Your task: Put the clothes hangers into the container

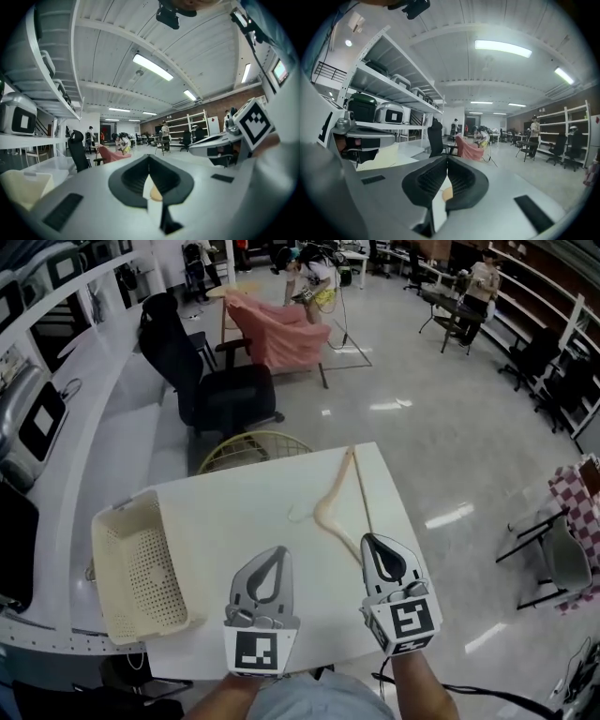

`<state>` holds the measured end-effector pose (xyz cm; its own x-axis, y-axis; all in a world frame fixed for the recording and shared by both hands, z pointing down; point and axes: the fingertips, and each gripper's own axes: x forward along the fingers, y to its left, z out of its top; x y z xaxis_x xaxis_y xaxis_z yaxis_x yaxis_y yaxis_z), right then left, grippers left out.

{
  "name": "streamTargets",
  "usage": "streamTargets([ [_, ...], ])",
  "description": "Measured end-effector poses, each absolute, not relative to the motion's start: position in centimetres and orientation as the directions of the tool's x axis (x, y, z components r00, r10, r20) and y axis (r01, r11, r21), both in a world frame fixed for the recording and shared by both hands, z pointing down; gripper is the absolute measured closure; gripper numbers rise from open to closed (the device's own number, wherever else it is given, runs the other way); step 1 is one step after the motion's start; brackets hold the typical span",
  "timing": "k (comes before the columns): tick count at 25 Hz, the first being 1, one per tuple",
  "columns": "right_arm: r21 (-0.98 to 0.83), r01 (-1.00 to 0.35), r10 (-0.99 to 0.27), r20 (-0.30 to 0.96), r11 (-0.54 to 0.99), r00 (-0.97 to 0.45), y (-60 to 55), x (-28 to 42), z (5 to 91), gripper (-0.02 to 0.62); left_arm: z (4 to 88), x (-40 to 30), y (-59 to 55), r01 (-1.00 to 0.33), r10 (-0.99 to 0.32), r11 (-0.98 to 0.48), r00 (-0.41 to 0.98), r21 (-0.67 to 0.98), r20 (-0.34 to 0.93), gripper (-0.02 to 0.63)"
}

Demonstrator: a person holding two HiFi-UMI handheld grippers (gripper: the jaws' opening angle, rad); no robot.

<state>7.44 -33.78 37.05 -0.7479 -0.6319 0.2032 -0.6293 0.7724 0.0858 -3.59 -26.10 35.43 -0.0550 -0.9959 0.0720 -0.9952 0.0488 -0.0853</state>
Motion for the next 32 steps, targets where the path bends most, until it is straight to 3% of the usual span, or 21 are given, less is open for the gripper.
streamTargets([
  [5, 0.086, -0.624, -0.629, 0.180, 0.776, -0.757, -35.6, 5.8, 37.6, 0.583, 36.1, -4.4, -27.8, -0.997, -0.996, 0.028, -0.034, -0.069, 0.086, 0.594],
  [19, 0.019, -0.521, -0.493, 0.357, 0.853, -0.793, -39.6, 1.8, 46.1, 0.580, 41.5, -7.3, -31.8, -0.998, -0.976, 0.061, -0.064, -0.021, 0.208, 0.594],
  [20, 0.010, -0.520, -0.486, 0.375, 0.854, -0.790, -39.9, 1.5, 47.1, 0.573, 42.0, -7.7, -32.1, -0.998, -0.973, 0.062, -0.064, -0.018, 0.220, 0.594],
  [22, -0.003, -0.520, -0.474, 0.409, 0.854, -0.780, -40.5, 1.0, 49.1, 0.490, 42.9, -8.5, -32.6, -0.998, -0.969, 0.064, -0.065, -0.013, 0.238, 0.594],
  [32, -0.010, -0.492, -0.397, 0.578, 0.870, -0.713, -42.4, 0.0, 57.2, 0.445, 48.3, -9.9, -34.6, -0.994, -0.941, 0.081, -0.053, 0.070, 0.335, 0.594],
])
